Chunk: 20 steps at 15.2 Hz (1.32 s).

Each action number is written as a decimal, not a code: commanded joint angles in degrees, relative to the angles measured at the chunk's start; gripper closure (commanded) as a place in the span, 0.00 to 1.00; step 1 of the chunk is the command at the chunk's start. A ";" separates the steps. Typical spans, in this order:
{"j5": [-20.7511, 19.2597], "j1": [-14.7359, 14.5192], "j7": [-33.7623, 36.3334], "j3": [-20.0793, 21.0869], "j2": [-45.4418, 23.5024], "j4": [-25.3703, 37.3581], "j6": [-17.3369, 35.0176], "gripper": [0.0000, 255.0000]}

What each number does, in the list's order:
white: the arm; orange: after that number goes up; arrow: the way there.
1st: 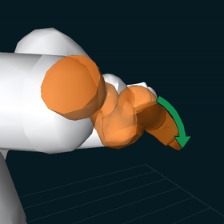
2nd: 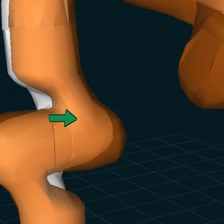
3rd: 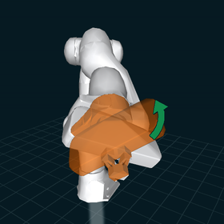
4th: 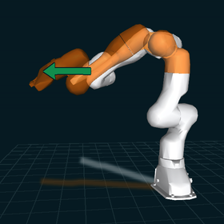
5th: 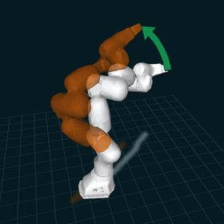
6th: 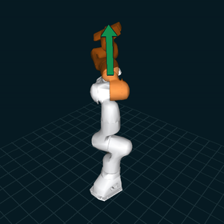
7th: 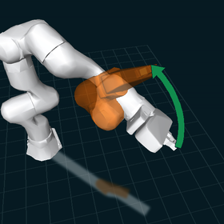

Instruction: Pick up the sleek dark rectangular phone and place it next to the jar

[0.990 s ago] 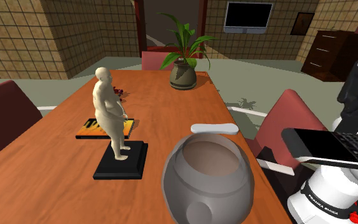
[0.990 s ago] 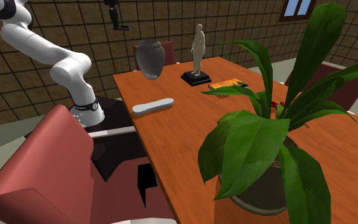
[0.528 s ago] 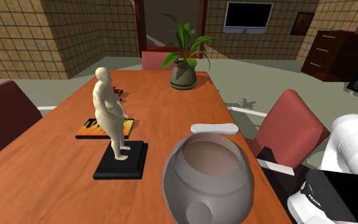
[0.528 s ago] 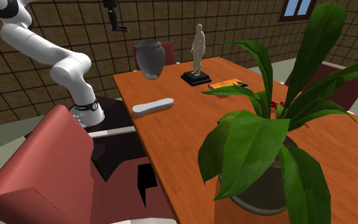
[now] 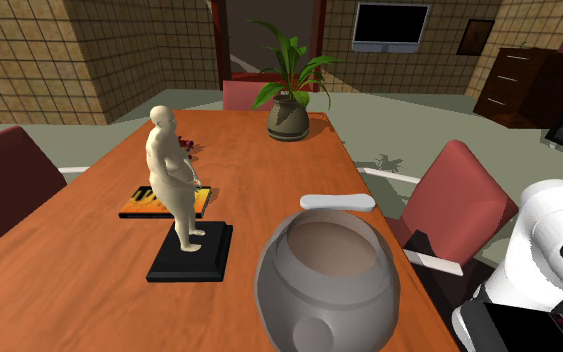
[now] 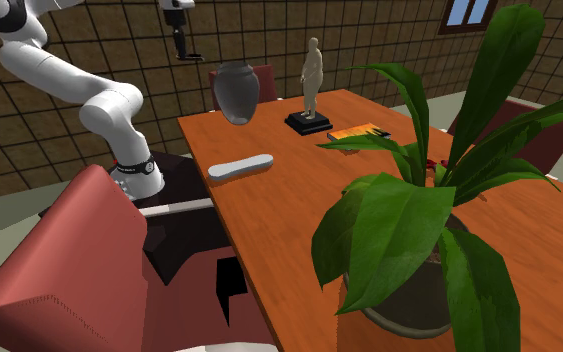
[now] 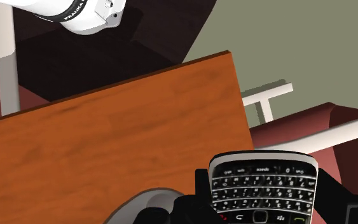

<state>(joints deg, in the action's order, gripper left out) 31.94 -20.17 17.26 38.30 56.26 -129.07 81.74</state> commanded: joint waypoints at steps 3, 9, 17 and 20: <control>1.09 -0.57 -0.49 1.04 1.15 -3.35 2.28 1.00; 3.00 -1.40 -1.06 3.03 2.51 -8.07 5.77 1.00; 5.94 -2.44 -1.77 6.22 3.68 -13.82 10.58 1.00; 7.17 -2.79 -2.03 7.59 3.90 -15.82 12.44 1.00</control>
<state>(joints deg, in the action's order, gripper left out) 38.70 -22.98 15.36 45.35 60.25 -144.32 93.43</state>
